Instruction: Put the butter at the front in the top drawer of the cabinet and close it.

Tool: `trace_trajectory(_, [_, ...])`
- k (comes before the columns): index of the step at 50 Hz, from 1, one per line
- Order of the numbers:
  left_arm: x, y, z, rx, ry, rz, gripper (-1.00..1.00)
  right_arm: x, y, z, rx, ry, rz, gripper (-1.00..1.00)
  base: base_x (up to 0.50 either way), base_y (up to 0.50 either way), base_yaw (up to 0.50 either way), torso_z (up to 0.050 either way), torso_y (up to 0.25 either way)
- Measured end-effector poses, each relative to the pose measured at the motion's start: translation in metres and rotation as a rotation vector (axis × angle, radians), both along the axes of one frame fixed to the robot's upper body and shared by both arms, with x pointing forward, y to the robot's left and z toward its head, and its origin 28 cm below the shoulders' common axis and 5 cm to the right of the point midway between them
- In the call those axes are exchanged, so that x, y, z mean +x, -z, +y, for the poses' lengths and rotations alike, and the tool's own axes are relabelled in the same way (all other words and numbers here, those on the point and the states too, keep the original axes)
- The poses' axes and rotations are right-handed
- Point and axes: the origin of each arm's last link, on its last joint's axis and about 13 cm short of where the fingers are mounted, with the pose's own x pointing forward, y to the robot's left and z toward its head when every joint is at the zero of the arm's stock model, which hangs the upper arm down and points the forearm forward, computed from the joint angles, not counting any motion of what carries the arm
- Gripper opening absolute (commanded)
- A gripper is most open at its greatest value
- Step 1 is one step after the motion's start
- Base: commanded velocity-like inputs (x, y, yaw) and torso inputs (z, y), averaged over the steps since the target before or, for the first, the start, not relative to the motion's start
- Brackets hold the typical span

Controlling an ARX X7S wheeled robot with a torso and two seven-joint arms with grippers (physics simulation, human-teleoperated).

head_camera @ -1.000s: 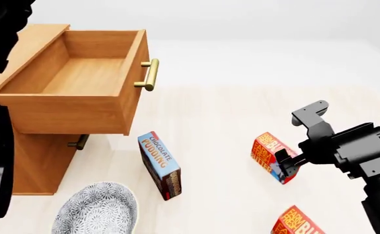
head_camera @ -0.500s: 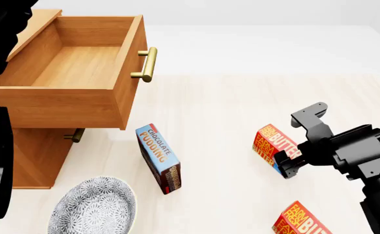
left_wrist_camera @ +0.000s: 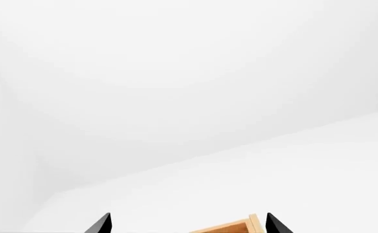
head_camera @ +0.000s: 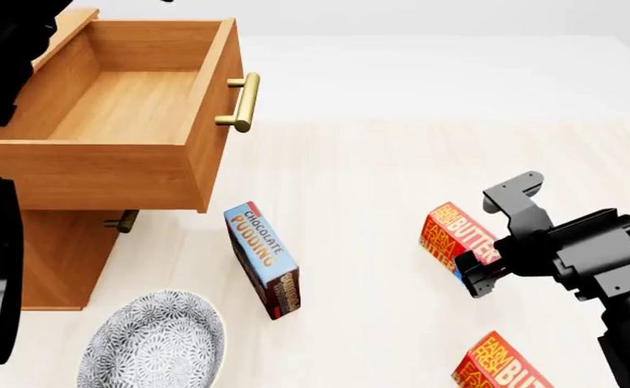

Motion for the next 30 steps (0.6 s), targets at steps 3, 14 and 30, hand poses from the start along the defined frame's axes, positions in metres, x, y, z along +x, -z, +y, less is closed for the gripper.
trace_trajectory(3, [0.0003,0.0005,-0.0001,-0.001,0.0,0.001,1.0,-0.0002,0.0003,-0.0002,0.0,0.0,0.0,1.0,0.0,0.0,0.0,0.0,0.0])
trace_trajectory(14, [0.0012,0.0021,-0.0003,-0.002,0.0,0.003,1.0,-0.0005,-0.0002,-0.0018,-0.012,0.008,-0.007,-1.0,0.0,0.0,0.0,0.0,0.0])
trace_trajectory(30, [0.0019,0.0029,-0.0004,-0.018,0.0,0.015,1.0,-0.0025,0.0068,0.0002,-0.006,0.01,0.021,-1.0,0.0,0.0,0.0,0.0,0.17])
